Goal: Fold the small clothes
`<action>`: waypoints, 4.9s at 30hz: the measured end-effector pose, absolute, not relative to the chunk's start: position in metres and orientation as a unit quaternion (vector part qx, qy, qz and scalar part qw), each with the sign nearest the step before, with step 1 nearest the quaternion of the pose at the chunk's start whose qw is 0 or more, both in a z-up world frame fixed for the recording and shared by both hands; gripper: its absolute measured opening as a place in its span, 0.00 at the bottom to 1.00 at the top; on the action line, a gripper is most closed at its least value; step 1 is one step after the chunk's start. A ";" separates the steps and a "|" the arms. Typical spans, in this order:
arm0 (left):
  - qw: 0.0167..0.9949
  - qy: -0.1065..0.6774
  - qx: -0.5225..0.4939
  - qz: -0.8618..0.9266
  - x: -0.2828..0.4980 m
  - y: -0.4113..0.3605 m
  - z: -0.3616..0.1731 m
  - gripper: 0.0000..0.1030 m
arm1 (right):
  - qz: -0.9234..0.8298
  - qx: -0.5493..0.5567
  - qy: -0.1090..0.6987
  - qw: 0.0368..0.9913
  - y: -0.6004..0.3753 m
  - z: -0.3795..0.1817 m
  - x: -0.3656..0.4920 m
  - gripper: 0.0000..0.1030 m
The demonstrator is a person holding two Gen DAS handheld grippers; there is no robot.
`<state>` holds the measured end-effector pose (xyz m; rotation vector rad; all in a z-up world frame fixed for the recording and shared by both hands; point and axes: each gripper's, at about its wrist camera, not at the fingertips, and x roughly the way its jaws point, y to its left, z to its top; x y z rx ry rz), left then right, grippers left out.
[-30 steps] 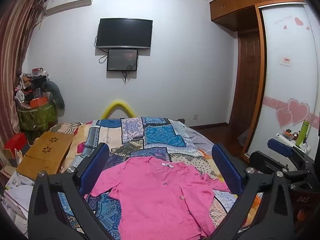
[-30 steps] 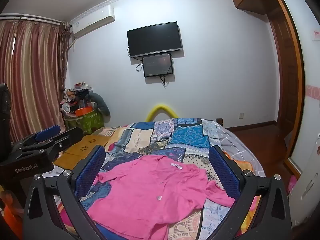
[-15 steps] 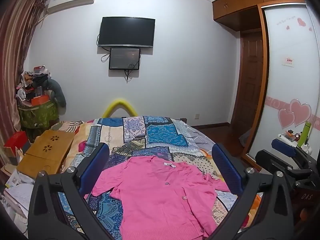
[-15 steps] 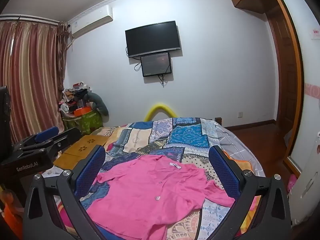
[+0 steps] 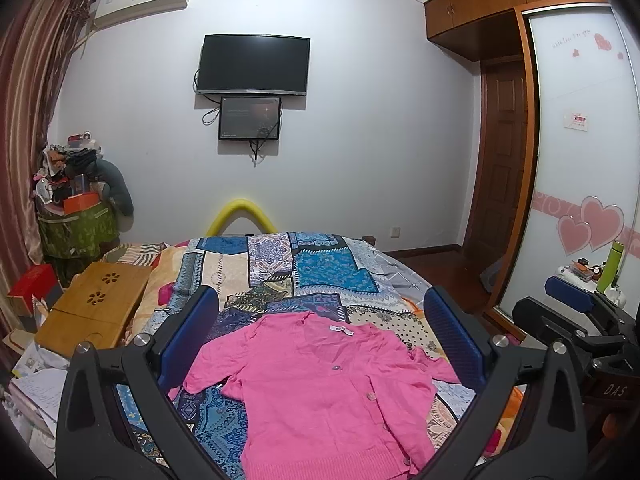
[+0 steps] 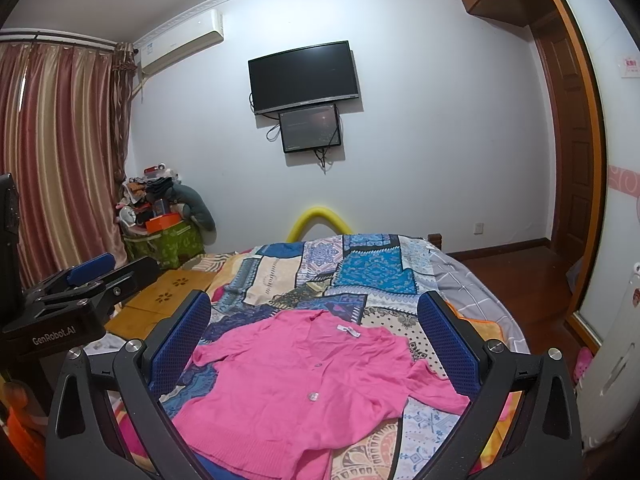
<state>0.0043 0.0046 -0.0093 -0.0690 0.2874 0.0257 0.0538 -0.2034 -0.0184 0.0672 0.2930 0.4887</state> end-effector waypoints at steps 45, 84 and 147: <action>0.990 0.139 -0.027 0.015 0.001 0.005 -0.001 1.00 | 0.239 0.032 0.147 0.959 -0.203 -0.020 0.053 1.00; 0.961 0.271 0.017 0.048 0.197 0.071 -0.057 1.00 | 0.198 -0.082 0.274 0.938 -0.210 -0.077 0.222 1.00; 0.846 0.524 -0.074 0.062 0.396 0.204 -0.238 0.03 | 0.252 -0.060 0.500 0.827 -0.134 -0.204 0.452 0.08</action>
